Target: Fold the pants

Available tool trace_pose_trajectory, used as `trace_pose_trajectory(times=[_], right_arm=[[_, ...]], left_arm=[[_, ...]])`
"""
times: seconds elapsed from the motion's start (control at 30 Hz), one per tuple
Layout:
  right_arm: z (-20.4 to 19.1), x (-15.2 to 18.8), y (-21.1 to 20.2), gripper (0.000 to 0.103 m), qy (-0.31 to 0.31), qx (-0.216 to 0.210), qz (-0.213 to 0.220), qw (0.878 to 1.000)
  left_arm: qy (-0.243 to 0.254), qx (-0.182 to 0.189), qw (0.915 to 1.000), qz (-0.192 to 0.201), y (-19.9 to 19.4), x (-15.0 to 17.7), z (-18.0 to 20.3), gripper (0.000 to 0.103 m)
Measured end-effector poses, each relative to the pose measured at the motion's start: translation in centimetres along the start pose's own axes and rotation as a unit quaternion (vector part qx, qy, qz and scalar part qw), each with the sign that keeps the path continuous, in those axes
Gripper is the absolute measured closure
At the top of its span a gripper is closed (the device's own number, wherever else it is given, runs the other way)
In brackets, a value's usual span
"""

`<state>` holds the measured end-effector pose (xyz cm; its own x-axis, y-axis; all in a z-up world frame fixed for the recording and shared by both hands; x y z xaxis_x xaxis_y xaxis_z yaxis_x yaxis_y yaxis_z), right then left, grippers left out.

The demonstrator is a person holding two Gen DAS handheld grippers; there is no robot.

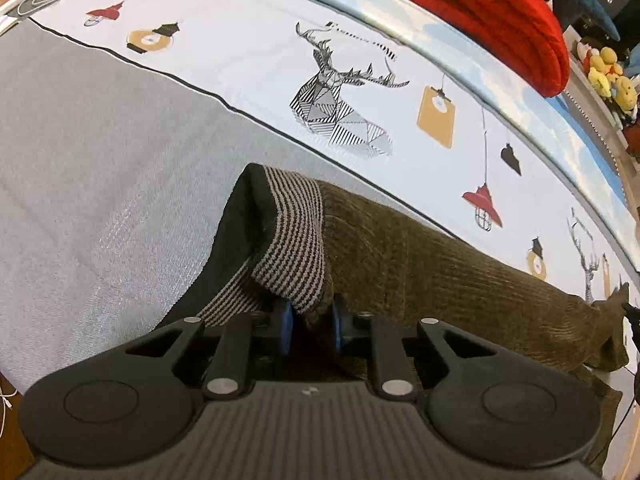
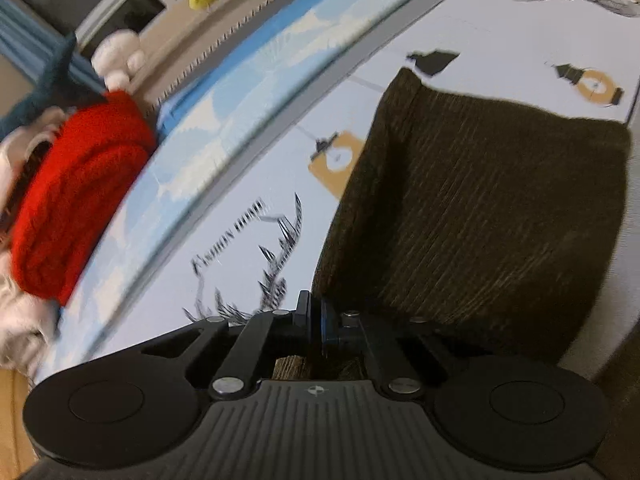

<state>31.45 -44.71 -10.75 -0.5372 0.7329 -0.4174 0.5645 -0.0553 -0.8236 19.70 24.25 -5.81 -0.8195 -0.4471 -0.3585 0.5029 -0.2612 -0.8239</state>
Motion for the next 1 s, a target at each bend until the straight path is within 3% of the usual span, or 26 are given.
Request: trace_pose_trajectory(times=[0.23, 0.4, 0.5, 0.6, 0.7, 0.77, 0.87, 0.93, 1.0], right_arm=[[3.3, 0.2, -9.6, 0.1, -0.004, -0.026, 0.05, 0.998], [8.7, 3.2, -16.6, 0.1, -0.002, -0.029, 0.052, 0.998], [12.1, 5.8, -19.2, 0.1, -0.022, -0.018, 0.043, 0.999], [15.7, 8.5, -19.6, 0.103, -0.035, 0.004, 0.008, 0.999], [19.1, 10.6, -18.2, 0.101, -0.066, 0.047, -0.046, 0.996], [22.1, 11.0, -17.0, 0.098, -0.03, 0.059, -0.086, 0.994], [25.1, 9.6, -16.2, 0.098, 0.029, 0.083, -0.075, 0.993], [26.6, 8.2, -15.8, 0.081, 0.08, 0.095, -0.057, 0.991], [27.6, 7.0, -15.1, 0.072, 0.12, 0.087, -0.041, 0.988]], left_arm=[[0.013, 0.019, 0.9994, 0.027, -3.3, 1.1, 0.9, 0.085], [0.057, 0.011, 0.997, 0.05, -5.8, 2.6, 1.4, 0.086], [0.049, 0.016, 0.9973, 0.052, -7.0, 3.0, 0.3, 0.087], [0.056, -0.005, 0.9972, 0.049, -7.5, 3.2, -0.9, 0.087], [0.042, -0.028, 0.9985, 0.018, -7.0, 3.4, -2.5, 0.087], [0.026, -0.038, 0.9989, -0.007, -6.0, 3.7, -3.2, 0.086], [0.005, -0.052, 0.9985, -0.019, -5.1, 3.6, -3.5, 0.076], [-0.011, -0.046, 0.9987, -0.017, -4.8, 3.6, -3.5, 0.062], [-0.021, -0.041, 0.9988, -0.018, -4.5, 3.6, -3.6, 0.057]])
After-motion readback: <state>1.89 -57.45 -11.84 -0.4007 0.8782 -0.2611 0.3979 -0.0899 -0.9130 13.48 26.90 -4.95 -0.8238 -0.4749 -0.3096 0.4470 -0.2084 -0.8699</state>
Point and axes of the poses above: each gripper's, at about its wrist camera, not at the fingertips, and y roughly the way its jaws point, z to its right, x to its underside, the point moved 3 cm from there along y, roughly the way its jaws point, and after that the axes turned 12 degrees about x, right-handed, at the moved point
